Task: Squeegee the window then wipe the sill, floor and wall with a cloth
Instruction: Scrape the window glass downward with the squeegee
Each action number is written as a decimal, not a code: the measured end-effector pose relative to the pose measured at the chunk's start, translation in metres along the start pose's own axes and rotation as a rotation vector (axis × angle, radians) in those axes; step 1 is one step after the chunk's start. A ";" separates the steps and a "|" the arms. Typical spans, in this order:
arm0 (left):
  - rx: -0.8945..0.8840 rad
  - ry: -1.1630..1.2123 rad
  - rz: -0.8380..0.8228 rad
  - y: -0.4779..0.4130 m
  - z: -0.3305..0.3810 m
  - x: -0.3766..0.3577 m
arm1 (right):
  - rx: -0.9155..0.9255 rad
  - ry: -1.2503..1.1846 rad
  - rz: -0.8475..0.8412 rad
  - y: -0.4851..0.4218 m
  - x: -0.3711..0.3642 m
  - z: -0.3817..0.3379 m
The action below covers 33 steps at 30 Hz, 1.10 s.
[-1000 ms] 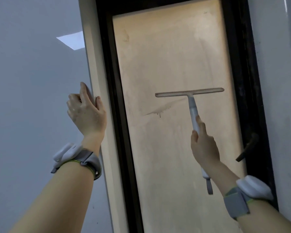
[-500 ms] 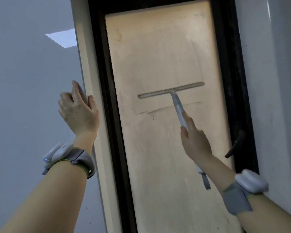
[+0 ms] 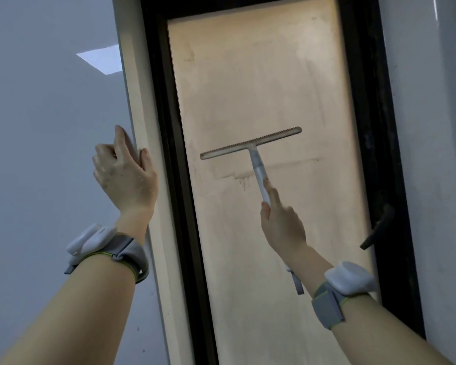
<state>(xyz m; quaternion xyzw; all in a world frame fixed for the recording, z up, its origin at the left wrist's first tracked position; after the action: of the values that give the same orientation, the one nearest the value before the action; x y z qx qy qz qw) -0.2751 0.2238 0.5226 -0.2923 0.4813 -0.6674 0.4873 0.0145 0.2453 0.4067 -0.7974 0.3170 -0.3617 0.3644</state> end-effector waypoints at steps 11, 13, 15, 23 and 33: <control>0.001 -0.021 -0.001 0.001 0.001 0.002 | -0.051 -0.004 -0.064 0.076 -0.035 0.046; 0.000 -0.024 -0.005 0.001 0.001 0.002 | -0.061 -0.008 -0.062 0.083 -0.037 0.050; -0.002 -0.019 -0.009 0.001 0.001 0.002 | -0.071 -0.006 -0.070 0.088 -0.040 0.054; -0.004 -0.005 -0.015 0.000 0.001 0.001 | -0.042 -0.004 -0.068 0.091 -0.017 0.048; -0.015 0.021 -0.010 -0.002 0.003 0.001 | -0.145 -0.108 0.031 -0.054 0.095 0.004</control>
<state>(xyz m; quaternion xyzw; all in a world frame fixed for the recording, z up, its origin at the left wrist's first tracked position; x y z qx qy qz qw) -0.2735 0.2222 0.5251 -0.2912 0.4900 -0.6691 0.4768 0.0816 0.2023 0.4817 -0.8351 0.3343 -0.2887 0.3279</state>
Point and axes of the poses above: each hand's wrist, its own y-axis away from the middle knuckle, its own x-axis out of the back of the hand, z = x × y, the point moved 9 cm from there along -y, towards the middle knuckle, and after that the axes turned 3 degrees about -y, right-handed, at the moved point
